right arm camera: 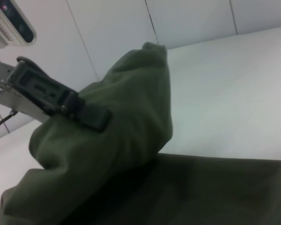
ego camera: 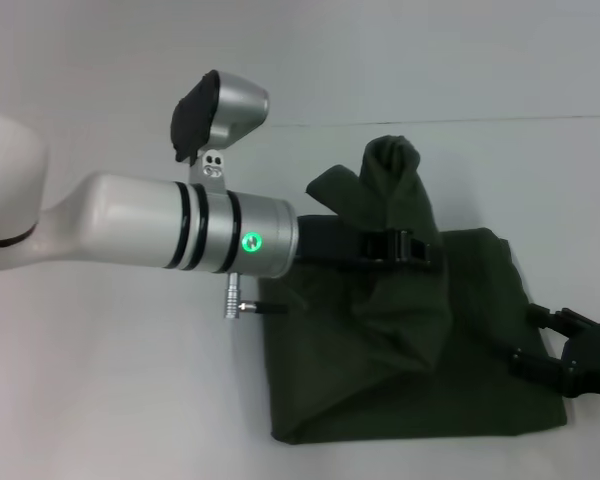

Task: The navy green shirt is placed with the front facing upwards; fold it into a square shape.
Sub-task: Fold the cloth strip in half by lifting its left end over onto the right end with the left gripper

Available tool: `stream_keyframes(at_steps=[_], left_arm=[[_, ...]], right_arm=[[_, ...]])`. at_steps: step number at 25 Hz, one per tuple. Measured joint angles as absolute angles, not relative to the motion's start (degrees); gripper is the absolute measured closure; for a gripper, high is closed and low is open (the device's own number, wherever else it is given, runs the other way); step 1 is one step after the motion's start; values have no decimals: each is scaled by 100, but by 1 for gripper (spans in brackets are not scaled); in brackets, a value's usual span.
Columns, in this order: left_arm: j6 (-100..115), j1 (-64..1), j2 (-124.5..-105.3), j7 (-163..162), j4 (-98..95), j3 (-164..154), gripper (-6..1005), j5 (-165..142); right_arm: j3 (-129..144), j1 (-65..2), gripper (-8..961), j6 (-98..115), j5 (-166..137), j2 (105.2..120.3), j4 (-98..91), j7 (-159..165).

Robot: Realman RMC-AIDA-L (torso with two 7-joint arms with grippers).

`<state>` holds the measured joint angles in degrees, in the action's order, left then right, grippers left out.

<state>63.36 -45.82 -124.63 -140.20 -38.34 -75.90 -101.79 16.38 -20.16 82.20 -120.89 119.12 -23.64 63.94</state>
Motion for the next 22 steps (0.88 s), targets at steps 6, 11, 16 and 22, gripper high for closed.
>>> stream_keyframes(at_steps=[6,11,16,22], left_arm=[[6151,-4637,-12471,-13953,-3787,-7934,853,-9978],[6111,-4638,-12472,-13908,-3654,-8013,850,-9866],[6085,-4652,-12471,-13857,-3550,-8073,846,-9834],[6081,-4649,-12471,-13730,-3531,-8095,841,-9701]], right_arm=[[1630,-2028,38,8247,-12078,11898,-2364,6399],[1626,-2009,36,8230,-12075,11892,-2364,6401],[1625,-2035,37,8217,-12071,11906,-2364,6396],[1625,-2041,37,8217,-12061,11909,-2364,6425]])
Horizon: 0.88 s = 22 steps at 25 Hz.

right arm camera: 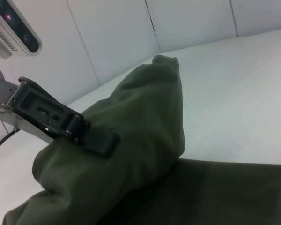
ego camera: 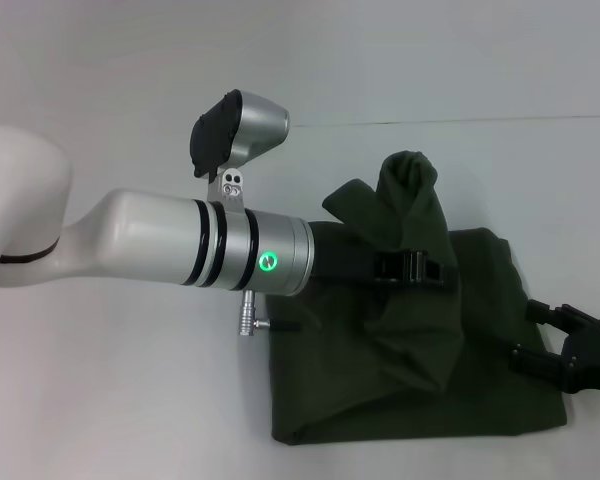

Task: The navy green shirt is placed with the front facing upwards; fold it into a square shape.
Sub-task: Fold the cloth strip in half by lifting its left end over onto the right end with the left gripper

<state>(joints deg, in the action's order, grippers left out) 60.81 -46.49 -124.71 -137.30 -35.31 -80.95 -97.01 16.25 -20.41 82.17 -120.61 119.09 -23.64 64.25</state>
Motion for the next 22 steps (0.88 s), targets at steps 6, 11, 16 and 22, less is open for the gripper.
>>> stream_keyframes(at_steps=[6,11,16,22], left_arm=[[6163,-4644,-12471,-13726,-3527,-8124,836,-9636],[6171,-4642,-12471,-13621,-3525,-8211,832,-9537],[6088,-4651,-12471,-13351,-3366,-8318,828,-9232],[5917,-4717,-12472,-13025,-2984,-8548,824,-8503]], right_arm=[[1511,-2039,37,8211,-12058,11935,-2364,6414],[1497,-2040,36,8247,-12058,11938,-2362,6437],[1493,-2028,36,8250,-12058,11936,-2351,6440],[1494,-2021,36,8253,-12058,11935,-2359,6442]])
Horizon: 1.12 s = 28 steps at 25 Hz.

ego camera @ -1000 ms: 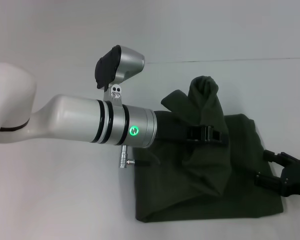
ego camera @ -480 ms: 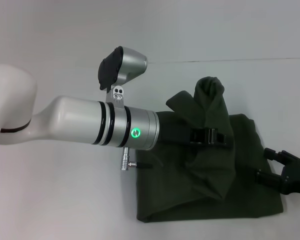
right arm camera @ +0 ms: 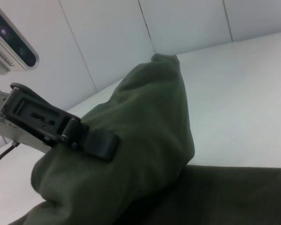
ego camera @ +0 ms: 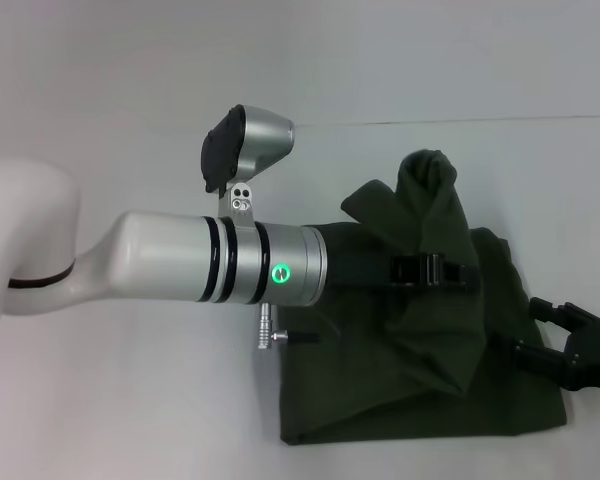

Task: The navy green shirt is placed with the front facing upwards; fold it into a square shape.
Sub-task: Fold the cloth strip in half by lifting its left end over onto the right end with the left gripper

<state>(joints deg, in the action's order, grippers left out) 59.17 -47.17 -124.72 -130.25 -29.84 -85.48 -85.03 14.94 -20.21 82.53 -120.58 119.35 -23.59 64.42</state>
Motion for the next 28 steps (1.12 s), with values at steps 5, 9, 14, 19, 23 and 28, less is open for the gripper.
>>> stream_keyframes(at_steps=[5,9,14,19,23,28], left_arm=[[5882,-4742,-12472,-13020,-2817,-8614,820,-8255],[5904,-4724,-12472,-13021,-2776,-8620,615,-8231],[6156,-4708,-12470,-12999,-2828,-8563,496,-8228],[6765,-4644,-12424,-12485,-2901,-8005,377,-8220],[7228,-4509,-12332,-11925,-2931,-7341,229,-8256],[7375,-4282,-12222,-11801,-2956,-6931,117,-8272]], right_arm=[[1455,-2007,37,8270,-12058,11897,-2362,6442],[1421,-1997,37,8335,-12058,11877,-2384,6430],[1105,-1756,37,8489,-12059,11865,-2781,6459],[436,-1519,36,9251,-12058,11831,-3385,6464],[617,-1646,36,9935,-12097,11861,-3482,6456],[1317,-1875,38,9883,-12107,11982,-3281,6423]])
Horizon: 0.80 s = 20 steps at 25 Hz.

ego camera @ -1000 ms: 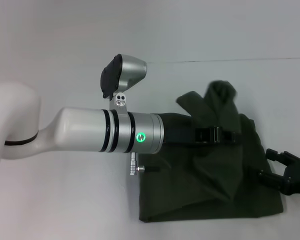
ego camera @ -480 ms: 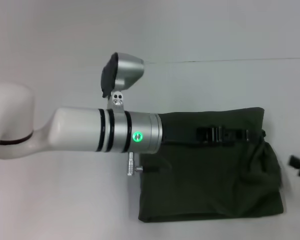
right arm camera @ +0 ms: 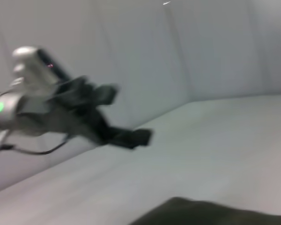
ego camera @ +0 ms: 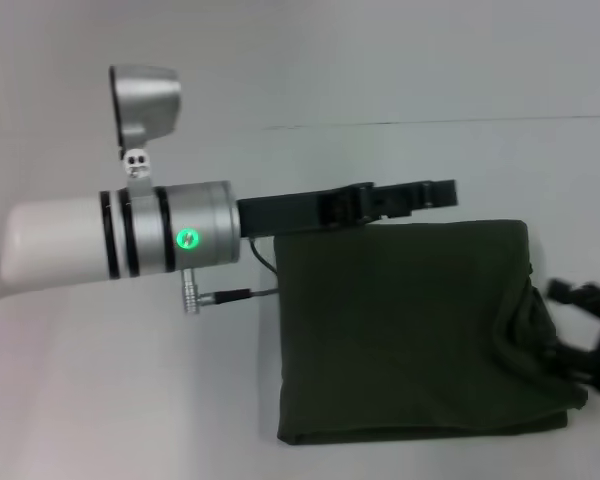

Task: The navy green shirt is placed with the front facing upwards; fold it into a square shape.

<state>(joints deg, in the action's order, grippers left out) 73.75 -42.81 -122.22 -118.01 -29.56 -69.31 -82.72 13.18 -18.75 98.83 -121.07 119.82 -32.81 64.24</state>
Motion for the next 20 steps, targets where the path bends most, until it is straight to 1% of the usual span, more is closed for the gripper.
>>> stream_keyframes(at_steps=[2,7,10,15,20], left_arm=[[7410,-4190,-12220,-11724,-2989,-6827,91,-8273],[7425,-4092,-12254,-11613,-2995,-6761,91,-8277],[7427,-4077,-12260,-11606,-2997,-6763,92,-8278],[7431,-4053,-12261,-11604,-2994,-6759,92,-8280],[7427,-4053,-12268,-11596,-2997,-6756,93,-8280]], right_arm=[[1630,-1999,37,9831,-12108,11993,-3032,6398],[2110,-2253,37,9604,-12110,11995,-2536,6366],[2302,-2290,37,9311,-12113,11996,-2324,6385],[2336,-2103,36,8848,-12112,11986,-2214,6478],[2146,-1777,36,8592,-12078,11963,-2239,6521]])
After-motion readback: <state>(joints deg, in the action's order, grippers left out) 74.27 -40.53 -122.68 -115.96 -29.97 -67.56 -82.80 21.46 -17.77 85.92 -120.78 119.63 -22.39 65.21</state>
